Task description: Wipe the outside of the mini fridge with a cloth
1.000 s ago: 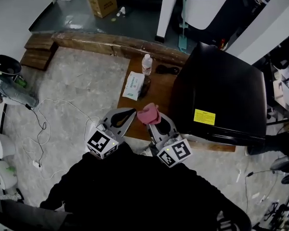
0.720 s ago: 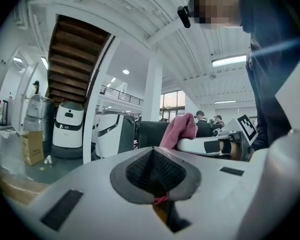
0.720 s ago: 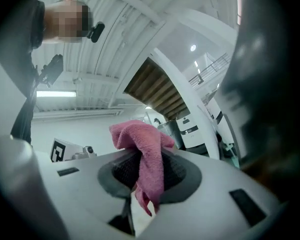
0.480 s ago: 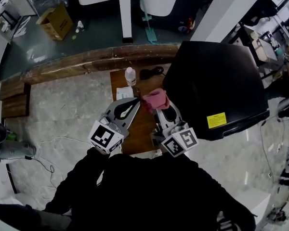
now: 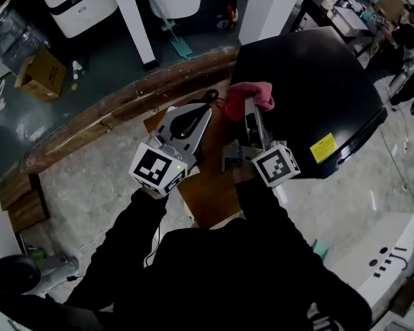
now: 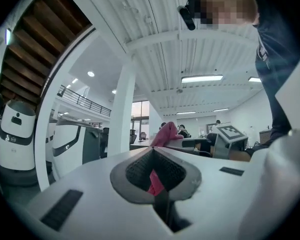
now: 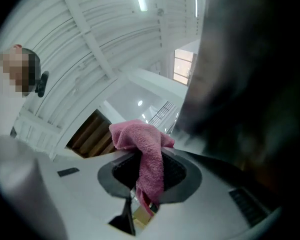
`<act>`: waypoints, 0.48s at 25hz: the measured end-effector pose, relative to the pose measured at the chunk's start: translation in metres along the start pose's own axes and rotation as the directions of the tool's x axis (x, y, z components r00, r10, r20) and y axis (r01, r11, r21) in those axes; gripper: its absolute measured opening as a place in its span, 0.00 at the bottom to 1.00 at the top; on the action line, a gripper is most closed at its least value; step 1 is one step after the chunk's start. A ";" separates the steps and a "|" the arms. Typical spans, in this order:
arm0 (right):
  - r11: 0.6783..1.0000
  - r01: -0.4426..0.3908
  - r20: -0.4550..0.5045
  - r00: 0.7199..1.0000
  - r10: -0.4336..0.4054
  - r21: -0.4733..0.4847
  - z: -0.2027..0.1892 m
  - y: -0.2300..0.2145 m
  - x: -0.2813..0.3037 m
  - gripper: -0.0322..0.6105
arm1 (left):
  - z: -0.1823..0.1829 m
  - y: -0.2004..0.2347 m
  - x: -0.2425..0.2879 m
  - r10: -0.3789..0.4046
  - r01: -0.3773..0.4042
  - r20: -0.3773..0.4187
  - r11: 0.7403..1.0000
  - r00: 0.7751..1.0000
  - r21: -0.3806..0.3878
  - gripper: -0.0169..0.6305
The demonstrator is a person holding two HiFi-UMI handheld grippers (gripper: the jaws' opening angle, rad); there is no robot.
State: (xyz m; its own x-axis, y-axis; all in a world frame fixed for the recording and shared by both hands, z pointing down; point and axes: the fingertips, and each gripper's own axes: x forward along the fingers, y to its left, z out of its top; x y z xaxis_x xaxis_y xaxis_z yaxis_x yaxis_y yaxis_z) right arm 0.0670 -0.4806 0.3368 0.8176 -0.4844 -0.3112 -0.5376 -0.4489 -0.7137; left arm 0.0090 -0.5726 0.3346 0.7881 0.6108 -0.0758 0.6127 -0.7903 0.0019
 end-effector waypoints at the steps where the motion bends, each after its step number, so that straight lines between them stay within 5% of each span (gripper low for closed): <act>1: 1.000 0.016 0.025 1.000 -0.017 0.015 0.005 -0.006 0.001 0.17 | 0.002 0.000 0.007 -0.019 0.019 0.004 1.000 1.000 0.003 0.04; 6: 0.985 0.081 0.135 0.986 -0.102 0.150 0.019 -0.030 0.004 0.17 | 0.007 -0.001 0.028 -0.078 0.078 -0.004 0.997 0.997 0.014 0.04; 12: 0.924 0.126 0.173 0.964 -0.199 0.361 0.013 -0.057 0.000 0.18 | -0.008 -0.002 0.040 -0.102 0.103 -0.057 0.995 0.993 0.015 0.04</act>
State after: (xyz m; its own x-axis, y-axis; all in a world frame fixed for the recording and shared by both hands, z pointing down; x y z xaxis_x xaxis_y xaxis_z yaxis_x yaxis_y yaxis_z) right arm 0.1002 -0.4453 0.3693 0.9315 -0.2477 -0.2664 -0.3192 -0.2051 -0.9252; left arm 0.0396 -0.5465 0.3395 0.7236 0.6900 -0.0191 0.6896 -0.7239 -0.0210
